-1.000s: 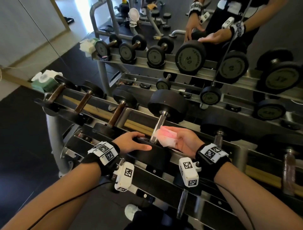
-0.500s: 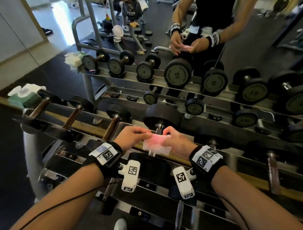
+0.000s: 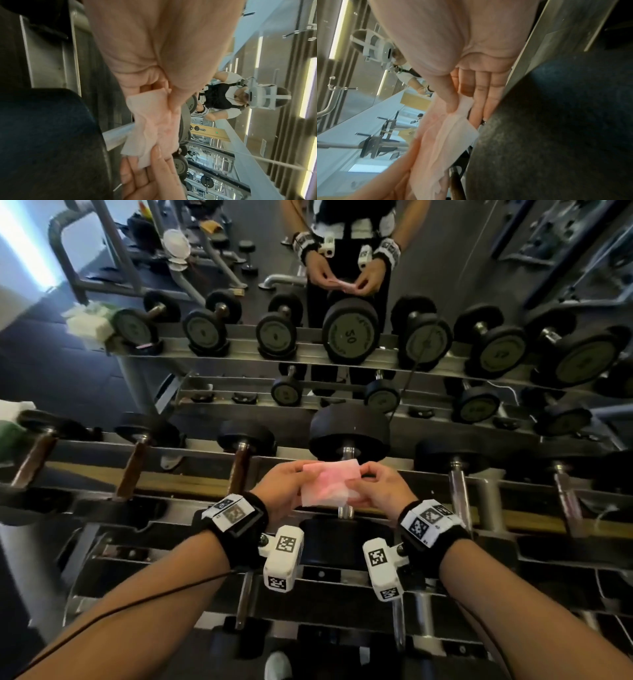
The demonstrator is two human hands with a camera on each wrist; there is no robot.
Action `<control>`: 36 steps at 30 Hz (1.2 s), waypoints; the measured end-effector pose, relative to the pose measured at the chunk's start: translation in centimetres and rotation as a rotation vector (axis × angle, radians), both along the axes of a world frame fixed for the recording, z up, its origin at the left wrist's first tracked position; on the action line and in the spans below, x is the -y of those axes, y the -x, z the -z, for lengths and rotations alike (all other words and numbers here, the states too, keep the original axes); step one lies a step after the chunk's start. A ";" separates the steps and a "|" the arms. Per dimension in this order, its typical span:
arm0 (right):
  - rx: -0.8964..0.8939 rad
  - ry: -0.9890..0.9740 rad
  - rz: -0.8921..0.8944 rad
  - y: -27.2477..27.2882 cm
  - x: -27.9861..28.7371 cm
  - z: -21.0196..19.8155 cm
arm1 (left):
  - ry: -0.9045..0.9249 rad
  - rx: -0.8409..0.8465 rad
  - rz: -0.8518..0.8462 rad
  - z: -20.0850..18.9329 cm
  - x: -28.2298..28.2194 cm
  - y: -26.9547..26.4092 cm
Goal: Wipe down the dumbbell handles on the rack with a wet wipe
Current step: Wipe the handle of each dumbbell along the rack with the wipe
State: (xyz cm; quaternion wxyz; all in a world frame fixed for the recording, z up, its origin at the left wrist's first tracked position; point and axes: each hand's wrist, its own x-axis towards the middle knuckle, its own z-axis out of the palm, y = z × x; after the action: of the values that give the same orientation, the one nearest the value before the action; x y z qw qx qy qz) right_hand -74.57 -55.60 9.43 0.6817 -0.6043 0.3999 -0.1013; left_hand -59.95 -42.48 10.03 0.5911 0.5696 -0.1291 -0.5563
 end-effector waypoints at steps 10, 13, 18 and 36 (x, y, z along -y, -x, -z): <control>-0.042 0.182 0.071 5.8 -1.7 1.7 | -0.112 -0.141 -0.010 3.1 1.7 -3.1; -0.006 0.153 0.082 7.1 -2.3 2.4 | -0.194 -0.118 0.037 3.9 3.1 -2.2; 0.037 0.167 0.086 8.0 -3.0 3.3 | -0.140 -0.202 0.077 4.6 4.6 -0.6; -0.006 0.139 0.100 8.3 -4.2 3.0 | -0.063 -0.204 0.073 5.1 5.6 -1.3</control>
State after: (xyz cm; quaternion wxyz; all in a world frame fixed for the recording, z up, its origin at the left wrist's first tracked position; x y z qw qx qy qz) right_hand -82.88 -51.40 6.47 0.6308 -0.6299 0.4236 -0.1610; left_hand -58.61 -48.13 4.92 0.5624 0.5232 -0.0715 -0.6362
